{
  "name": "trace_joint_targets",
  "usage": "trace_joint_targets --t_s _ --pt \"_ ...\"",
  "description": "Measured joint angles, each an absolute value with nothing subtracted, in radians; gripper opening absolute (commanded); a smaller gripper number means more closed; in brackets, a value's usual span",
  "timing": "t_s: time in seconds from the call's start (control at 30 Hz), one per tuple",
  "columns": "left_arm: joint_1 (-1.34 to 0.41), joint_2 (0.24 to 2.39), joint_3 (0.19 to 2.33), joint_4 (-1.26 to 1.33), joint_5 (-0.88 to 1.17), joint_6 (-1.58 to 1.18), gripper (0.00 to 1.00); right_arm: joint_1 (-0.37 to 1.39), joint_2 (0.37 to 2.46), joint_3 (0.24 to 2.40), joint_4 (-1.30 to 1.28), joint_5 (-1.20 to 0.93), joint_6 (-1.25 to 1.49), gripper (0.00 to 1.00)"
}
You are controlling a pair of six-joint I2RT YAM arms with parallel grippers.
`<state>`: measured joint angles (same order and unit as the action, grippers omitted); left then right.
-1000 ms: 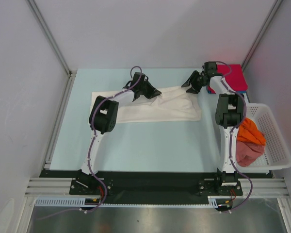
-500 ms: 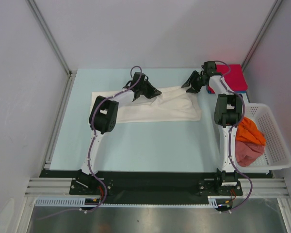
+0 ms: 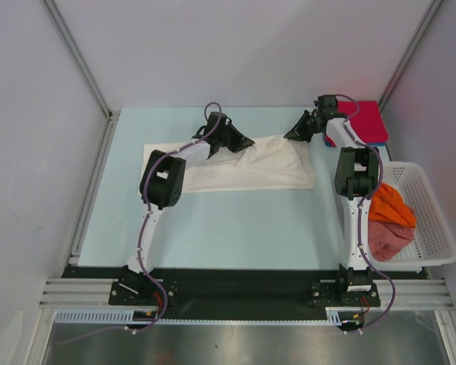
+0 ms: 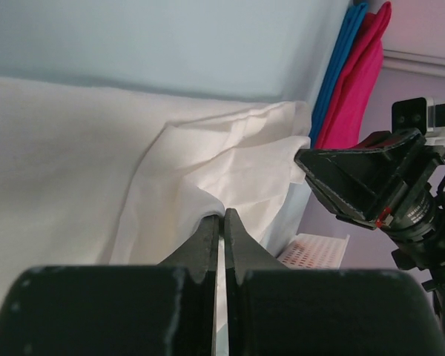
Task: Fold and stack the t-shirts
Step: Fold the tshirt
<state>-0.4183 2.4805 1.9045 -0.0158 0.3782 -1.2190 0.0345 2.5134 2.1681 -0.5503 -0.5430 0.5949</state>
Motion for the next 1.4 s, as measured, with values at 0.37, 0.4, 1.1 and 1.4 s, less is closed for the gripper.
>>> trace_joint_targets --t_s 0.37,0.4,1.1,1.4 --pt "-0.416 2.489 1.906 0.091 0.419 -1.279 0.00 0.027 2.513 2.168 -0.493 -0.555 0.686 0.00" --pt "-0.415 2.489 1.906 0.101 0.424 -1.285 0.00 0.025 2.513 2.167 -0.488 -0.555 0.691 0.00" --pt "-0.393 2.483 1.791 0.147 0.546 -1.318 0.00 -0.028 2.283 1.804 -0.404 -0.667 0.755 0.00" --pt "-0.367 2.402 1.729 0.115 0.585 -1.291 0.00 -0.029 2.257 1.756 -0.413 -0.696 0.733 0.00"
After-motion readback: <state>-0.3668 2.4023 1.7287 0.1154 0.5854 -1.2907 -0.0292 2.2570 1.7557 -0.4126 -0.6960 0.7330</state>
